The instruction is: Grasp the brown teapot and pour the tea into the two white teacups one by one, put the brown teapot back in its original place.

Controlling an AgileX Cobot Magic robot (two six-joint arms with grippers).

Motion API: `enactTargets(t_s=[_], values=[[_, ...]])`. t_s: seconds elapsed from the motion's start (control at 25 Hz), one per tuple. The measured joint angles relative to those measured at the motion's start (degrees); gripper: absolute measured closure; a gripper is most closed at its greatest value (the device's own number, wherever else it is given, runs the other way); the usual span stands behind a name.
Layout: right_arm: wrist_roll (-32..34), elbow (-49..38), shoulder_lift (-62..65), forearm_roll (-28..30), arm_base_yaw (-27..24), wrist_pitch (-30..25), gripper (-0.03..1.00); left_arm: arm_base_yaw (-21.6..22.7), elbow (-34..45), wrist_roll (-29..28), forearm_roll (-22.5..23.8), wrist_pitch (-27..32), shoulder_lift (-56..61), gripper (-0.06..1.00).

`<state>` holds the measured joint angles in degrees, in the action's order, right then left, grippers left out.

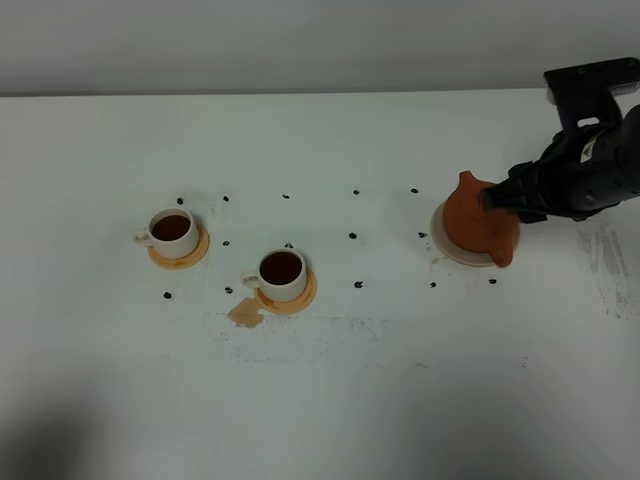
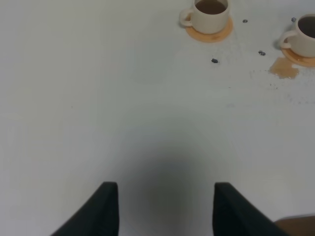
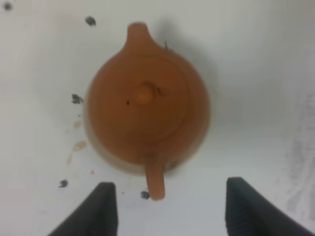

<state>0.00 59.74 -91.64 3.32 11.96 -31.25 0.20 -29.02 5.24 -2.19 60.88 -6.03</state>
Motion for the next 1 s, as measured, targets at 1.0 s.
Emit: enactTargets(t_s=[1.0], values=[[0.0,0.0,38.36,0.59,0.0,-28.1,0.46,0.0,0.0,-0.06,0.0,-0.02,0.0,0.49]])
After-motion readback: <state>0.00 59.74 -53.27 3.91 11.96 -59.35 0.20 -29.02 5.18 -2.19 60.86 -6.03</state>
